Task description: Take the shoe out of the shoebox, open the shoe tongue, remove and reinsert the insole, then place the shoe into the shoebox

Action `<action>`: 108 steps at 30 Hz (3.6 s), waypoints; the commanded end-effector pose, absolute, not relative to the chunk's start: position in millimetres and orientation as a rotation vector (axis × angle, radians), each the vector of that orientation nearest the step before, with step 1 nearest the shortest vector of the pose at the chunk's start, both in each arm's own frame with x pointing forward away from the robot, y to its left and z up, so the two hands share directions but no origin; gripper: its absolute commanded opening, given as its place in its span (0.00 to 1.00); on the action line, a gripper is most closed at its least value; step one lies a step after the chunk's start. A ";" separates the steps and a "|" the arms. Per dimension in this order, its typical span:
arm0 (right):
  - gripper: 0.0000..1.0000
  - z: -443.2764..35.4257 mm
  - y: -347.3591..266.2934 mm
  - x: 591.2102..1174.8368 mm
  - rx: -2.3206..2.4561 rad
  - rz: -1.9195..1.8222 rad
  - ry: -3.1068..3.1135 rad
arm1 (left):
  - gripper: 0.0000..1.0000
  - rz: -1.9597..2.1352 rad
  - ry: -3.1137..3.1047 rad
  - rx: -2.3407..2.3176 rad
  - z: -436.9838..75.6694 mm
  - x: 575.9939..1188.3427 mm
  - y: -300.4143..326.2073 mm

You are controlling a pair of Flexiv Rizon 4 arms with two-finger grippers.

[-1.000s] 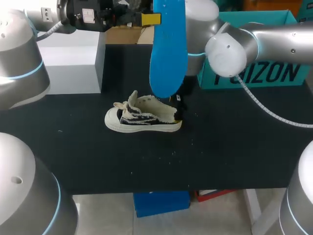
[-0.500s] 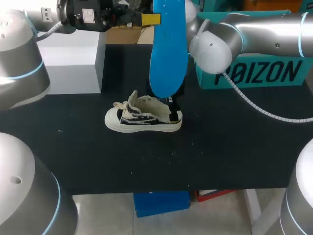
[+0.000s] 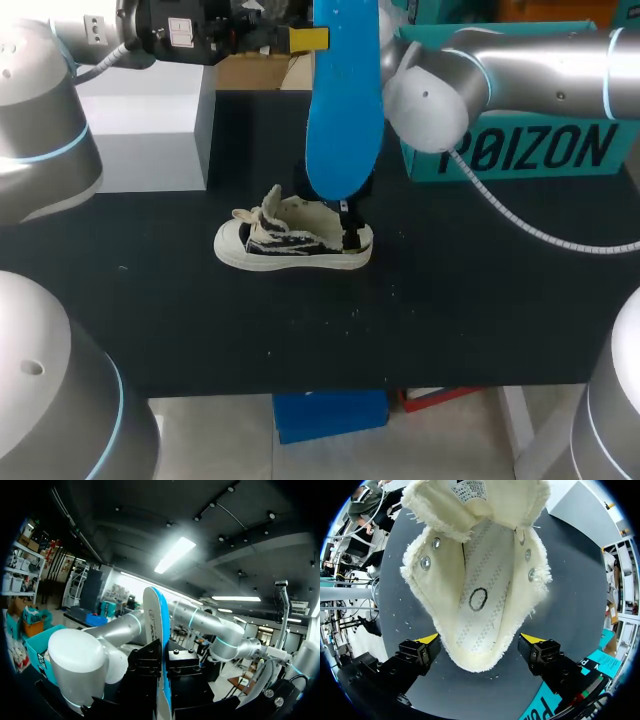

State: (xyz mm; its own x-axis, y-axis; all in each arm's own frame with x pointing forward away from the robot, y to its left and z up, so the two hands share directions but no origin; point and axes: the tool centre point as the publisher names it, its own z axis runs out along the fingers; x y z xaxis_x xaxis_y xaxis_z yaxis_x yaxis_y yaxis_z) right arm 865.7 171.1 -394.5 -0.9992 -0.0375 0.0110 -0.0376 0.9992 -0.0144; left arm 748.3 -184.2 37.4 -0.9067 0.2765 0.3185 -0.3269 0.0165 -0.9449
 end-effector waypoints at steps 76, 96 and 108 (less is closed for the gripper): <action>1.00 -407.9 200.5 856.1 -0.019 -1.430 -2.814 | 0.00 1.944 -1.887 0.055 37.2 747.8 -185.0; 1.00 -409.7 195.1 854.3 -0.031 -1.401 -2.831 | 0.00 1.944 -1.887 0.055 37.2 747.8 -185.0; 1.00 -396.3 186.4 864.8 0.114 -0.985 -2.973 | 0.00 1.944 -1.887 0.055 37.2 747.8 -185.0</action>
